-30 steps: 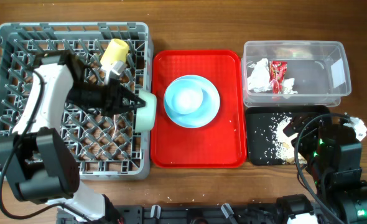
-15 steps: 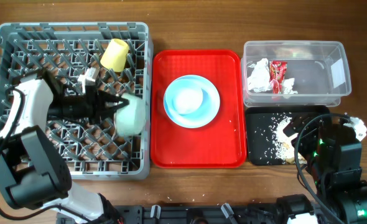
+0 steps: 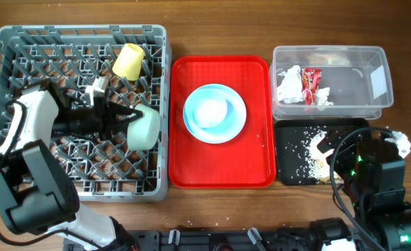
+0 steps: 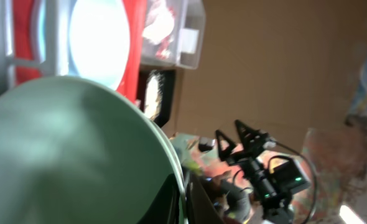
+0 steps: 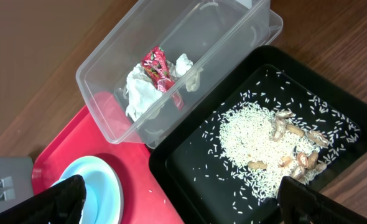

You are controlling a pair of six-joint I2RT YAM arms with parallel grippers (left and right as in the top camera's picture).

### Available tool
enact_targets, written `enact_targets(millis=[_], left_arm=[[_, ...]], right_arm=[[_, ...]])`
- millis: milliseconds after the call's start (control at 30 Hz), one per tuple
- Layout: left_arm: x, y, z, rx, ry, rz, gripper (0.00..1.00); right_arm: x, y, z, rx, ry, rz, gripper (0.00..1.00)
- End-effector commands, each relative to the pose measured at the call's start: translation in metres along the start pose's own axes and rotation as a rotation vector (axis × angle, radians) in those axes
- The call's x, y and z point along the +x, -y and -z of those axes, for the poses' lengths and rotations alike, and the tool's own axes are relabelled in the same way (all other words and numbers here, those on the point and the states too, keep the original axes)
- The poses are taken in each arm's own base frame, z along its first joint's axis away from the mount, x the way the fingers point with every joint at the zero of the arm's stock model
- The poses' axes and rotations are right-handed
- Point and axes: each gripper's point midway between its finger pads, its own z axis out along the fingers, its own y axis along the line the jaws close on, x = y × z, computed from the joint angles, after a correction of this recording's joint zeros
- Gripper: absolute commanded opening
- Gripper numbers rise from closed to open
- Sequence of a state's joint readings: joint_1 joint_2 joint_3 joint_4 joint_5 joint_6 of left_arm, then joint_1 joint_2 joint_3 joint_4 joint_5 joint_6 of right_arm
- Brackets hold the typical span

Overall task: Sort waste into correct bins and load items into the dishwasher rack
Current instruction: 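Lower the green bowl into the rack and release it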

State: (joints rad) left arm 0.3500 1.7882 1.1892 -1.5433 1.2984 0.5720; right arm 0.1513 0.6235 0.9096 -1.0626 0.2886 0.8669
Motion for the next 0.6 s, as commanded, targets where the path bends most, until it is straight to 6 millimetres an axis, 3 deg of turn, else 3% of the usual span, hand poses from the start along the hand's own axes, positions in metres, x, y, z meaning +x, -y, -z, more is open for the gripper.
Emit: enact_targets(millis=[0, 133, 267, 433, 567], left_arm=[[-0.020, 0.030, 0.006, 0.197, 0.117, -0.011, 0.04], [-0.017, 0.029, 0.005, 0.191, 0.106, 0.011, 0.04], [-0.005, 0.016, 0.001, 0.127, 0.056, 0.056, 0.04], [0.014, -0.021, -0.008, 0.122, 0.054, 0.097, 0.04], [0.012, -0.038, 0.005, 0.094, 0.098, 0.096, 0.04]], right_arm=[[-0.003, -0.003, 0.003, -0.012, 0.003, -0.015, 1.00], [-0.003, -0.003, 0.003, -0.012, 0.003, -0.015, 1.00], [-0.003, -0.003, 0.003, -0.012, 0.003, -0.015, 1.00], [-0.003, -0.003, 0.003, -0.012, 0.003, -0.015, 1.00], [-0.003, -0.003, 0.003, -0.012, 0.003, -0.015, 1.00]])
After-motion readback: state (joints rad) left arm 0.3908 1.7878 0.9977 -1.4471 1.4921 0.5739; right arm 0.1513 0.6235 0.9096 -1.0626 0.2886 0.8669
